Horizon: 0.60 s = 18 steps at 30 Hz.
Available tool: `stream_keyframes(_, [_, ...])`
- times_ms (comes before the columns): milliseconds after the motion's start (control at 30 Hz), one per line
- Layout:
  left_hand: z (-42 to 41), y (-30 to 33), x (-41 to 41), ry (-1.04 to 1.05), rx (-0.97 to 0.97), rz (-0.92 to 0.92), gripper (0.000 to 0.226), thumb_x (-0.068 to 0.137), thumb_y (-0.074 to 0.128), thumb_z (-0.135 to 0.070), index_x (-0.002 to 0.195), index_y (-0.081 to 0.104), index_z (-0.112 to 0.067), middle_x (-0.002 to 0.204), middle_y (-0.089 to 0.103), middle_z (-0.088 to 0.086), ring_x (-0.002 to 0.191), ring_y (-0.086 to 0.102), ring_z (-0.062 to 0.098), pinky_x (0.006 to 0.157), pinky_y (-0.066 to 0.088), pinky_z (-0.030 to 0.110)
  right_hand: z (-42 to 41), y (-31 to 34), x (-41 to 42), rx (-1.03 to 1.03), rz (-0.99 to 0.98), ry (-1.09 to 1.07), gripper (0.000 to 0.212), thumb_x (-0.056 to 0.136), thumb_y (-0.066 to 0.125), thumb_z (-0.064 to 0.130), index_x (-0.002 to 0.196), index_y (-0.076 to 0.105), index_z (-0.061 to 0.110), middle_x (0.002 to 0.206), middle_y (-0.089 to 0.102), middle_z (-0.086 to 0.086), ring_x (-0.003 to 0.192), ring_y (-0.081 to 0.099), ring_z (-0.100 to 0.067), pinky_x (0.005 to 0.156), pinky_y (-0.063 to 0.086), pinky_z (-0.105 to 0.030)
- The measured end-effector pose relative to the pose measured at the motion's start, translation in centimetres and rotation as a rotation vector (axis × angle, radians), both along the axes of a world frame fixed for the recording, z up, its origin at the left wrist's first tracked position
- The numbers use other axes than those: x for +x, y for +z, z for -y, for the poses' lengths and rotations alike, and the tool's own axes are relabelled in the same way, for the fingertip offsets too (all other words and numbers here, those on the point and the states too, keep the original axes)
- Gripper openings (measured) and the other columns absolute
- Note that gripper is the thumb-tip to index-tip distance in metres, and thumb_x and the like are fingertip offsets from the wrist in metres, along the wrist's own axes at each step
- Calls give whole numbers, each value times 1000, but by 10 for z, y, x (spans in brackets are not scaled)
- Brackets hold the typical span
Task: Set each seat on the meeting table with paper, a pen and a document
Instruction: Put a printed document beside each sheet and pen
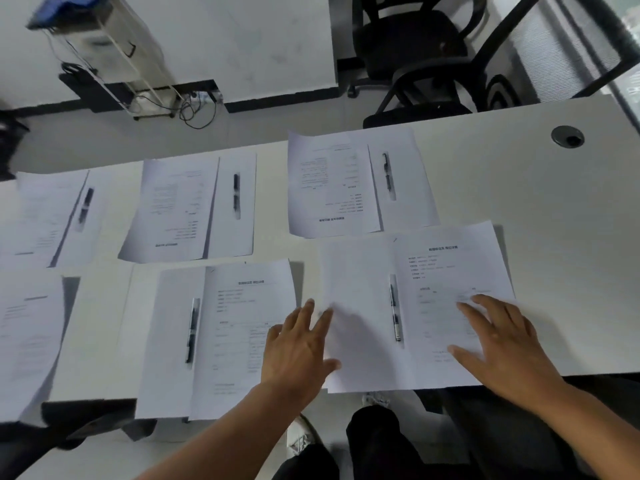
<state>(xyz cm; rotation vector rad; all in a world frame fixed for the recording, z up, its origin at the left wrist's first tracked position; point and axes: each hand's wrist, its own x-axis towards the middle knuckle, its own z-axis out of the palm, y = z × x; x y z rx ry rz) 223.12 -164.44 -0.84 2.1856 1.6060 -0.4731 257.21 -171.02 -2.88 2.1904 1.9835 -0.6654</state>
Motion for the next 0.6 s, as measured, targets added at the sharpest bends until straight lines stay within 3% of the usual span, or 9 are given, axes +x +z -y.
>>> stream_keyframes(167, [4, 14, -58, 82, 20, 13, 95, 100, 59, -68, 172, 3, -39, 183, -2, 0, 168, 7, 26, 133, 20, 49, -21, 15, -67, 39, -24, 126, 82, 96, 56, 68, 163, 38, 24, 166, 29, 0, 152, 26, -23, 124, 30, -46])
stream_keyframes(333, [10, 20, -120, 143, 38, 59, 96, 98, 59, -71, 172, 5, -41, 183, 1, -2, 168, 12, 25, 132, 21, 48, -31, 26, -142, 44, -32, 245, 84, 98, 39, 72, 167, 25, 27, 170, 18, 2, 155, 21, -21, 127, 22, -41])
stream_keyframes(600, [3, 26, -261, 81, 38, 86, 98, 96, 64, -71, 172, 11, -40, 182, 9, 1, 166, 19, 25, 130, 27, 48, -24, 33, -275, -11, 0, 241, 84, 103, 44, 67, 170, 11, 28, 175, 6, 2, 159, 8, -19, 129, 13, -38])
